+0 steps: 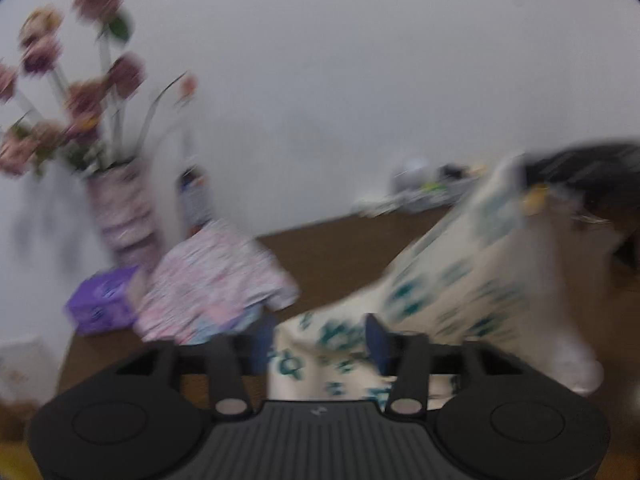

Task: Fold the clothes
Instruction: 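Lift the dress with both tools and carry it onto open table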

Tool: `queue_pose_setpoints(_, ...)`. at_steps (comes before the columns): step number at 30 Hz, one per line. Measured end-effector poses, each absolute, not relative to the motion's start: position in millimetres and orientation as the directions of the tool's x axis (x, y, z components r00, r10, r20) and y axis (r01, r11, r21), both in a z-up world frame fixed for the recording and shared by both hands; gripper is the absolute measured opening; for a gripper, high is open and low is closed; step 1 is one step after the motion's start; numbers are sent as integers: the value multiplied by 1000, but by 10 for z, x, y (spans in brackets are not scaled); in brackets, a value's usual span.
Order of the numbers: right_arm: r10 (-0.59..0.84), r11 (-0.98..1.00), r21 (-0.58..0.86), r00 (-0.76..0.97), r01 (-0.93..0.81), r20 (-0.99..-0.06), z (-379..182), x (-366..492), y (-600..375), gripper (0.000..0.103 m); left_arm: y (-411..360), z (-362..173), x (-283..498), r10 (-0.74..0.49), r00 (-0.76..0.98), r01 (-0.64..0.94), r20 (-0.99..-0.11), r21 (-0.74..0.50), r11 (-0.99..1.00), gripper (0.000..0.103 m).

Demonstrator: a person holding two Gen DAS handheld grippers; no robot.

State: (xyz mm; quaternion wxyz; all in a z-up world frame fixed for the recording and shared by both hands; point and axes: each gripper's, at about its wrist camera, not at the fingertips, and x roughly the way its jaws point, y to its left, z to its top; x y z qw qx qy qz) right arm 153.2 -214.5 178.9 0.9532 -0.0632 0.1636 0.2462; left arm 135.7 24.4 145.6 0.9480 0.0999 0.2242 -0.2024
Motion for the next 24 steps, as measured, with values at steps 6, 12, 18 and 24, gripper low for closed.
queue_pose_setpoints(6,533,817,18,743,-576,-405,1519,1373,-1835,2,-343,1429,960,-412,789,560,-456,259,787,70)
queue_pose_setpoints(12,578,771,28,681,-636,-450,1349,1172,-1834,2,-563,1008,996,-403,753,594,-521,272,757,61)
queue_pose_setpoints(18,549,794,42,685,-607,-479,1110,908,-2058,50,-465,674,1172,-403,699,626,-591,232,745,25)
queue_pose_setpoints(24,446,880,102,734,-464,-512,794,675,-2423,49,-245,652,1097,-401,698,611,-593,203,765,32)
